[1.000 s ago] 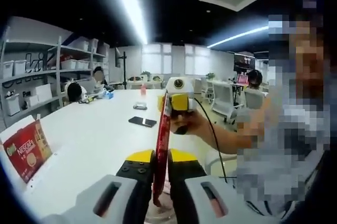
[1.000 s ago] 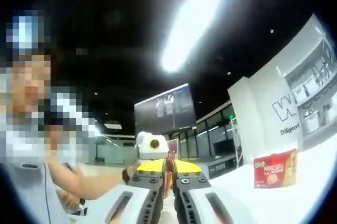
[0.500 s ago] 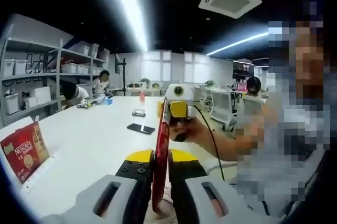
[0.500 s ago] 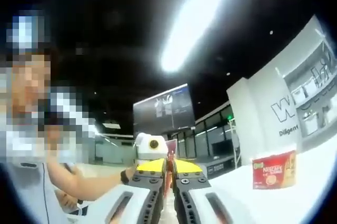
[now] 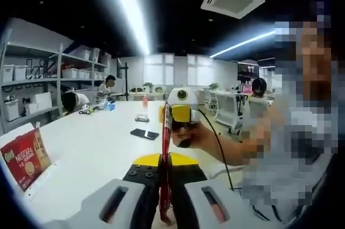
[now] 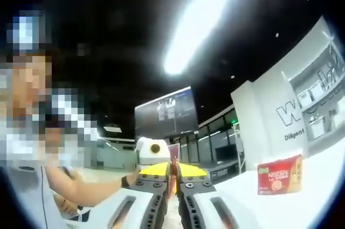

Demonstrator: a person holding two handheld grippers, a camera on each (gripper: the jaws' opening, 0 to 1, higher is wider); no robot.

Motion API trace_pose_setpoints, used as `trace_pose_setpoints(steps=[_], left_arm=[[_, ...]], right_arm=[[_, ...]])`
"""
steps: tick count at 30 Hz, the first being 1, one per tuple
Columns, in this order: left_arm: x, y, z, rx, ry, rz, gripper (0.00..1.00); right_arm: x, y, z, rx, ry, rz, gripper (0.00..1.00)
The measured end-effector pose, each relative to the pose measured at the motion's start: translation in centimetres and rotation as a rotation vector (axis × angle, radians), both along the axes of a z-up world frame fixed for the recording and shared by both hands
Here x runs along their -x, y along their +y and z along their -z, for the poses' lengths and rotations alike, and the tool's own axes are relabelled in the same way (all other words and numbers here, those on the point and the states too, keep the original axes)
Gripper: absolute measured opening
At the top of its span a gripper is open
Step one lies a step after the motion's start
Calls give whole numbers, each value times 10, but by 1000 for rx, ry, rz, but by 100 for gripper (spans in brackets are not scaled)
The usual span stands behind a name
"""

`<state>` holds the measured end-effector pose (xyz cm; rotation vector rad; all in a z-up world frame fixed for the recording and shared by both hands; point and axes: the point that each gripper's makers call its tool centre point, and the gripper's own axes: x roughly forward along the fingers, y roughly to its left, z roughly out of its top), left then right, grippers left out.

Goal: Tear open the coffee pouch, take out the coffee, and pour the coffee from the pouch into the cup

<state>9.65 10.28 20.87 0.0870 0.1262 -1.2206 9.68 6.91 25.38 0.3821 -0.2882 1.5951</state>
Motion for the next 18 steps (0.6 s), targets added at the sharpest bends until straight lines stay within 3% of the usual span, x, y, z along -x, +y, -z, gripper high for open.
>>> trace_pose_setpoints(steps=[6,18], left_arm=[[6,-3,-4,22,-13,20,6],[3,-3,-4,33,-6,21,6]], right_arm=[[2,-3,-4,-85,20,-45,12],[6,14,9,-69,63,-101,11]])
